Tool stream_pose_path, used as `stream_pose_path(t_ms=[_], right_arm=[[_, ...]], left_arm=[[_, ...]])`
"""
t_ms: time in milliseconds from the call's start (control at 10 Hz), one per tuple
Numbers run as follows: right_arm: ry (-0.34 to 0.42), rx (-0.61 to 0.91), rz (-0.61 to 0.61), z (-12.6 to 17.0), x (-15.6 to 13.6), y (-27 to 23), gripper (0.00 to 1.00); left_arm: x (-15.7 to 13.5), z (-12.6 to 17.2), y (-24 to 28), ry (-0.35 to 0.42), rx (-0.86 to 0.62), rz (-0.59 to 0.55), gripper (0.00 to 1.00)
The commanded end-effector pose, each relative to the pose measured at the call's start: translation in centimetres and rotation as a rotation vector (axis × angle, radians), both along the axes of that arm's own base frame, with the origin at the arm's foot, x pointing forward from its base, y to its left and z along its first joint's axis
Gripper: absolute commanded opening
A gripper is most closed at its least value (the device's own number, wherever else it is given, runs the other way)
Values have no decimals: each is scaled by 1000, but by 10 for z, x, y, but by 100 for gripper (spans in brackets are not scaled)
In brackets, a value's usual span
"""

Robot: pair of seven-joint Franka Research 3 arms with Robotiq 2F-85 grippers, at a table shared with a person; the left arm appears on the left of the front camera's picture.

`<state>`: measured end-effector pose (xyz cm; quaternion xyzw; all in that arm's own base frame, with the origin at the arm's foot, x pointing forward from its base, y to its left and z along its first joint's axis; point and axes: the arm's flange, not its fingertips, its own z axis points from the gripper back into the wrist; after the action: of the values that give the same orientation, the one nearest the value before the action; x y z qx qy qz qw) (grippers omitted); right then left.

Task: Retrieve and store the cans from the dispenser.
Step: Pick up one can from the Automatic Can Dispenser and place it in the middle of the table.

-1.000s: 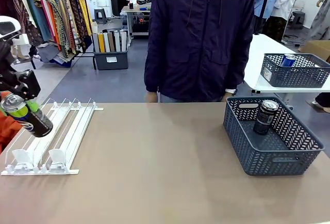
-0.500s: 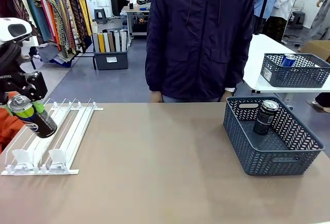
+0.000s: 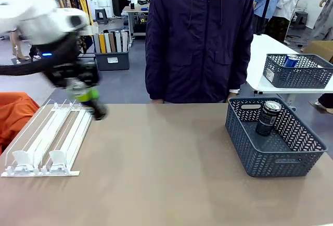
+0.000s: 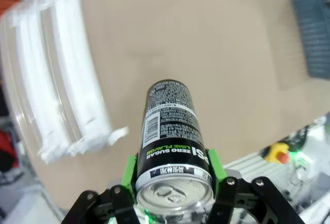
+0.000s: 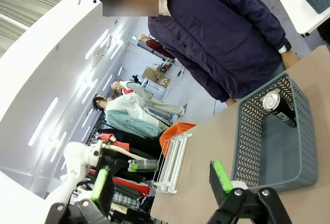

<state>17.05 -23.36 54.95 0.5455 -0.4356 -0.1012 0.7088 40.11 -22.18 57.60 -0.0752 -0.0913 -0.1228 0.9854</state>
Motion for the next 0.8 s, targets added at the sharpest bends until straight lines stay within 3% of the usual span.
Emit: stream_pose_path(t_ms=[0, 100, 300, 500, 700], right_arm=[[-41, 5, -2, 3, 4, 1, 100], [-41, 5, -2, 3, 4, 1, 100], [-41, 5, -2, 3, 4, 1, 100], [-41, 5, -2, 3, 4, 1, 100], [-41, 5, -2, 3, 4, 1, 100]], left_arm=[[71, -11, -106, 61, 68, -154, 0], [84, -33, -157, 92, 107, -213, 0], [99, -85, -216, 134, 229, -228, 0], [99, -131, -236, 182, 286, -254, 0], [105, -139, -235, 206, 283, -252, 0]])
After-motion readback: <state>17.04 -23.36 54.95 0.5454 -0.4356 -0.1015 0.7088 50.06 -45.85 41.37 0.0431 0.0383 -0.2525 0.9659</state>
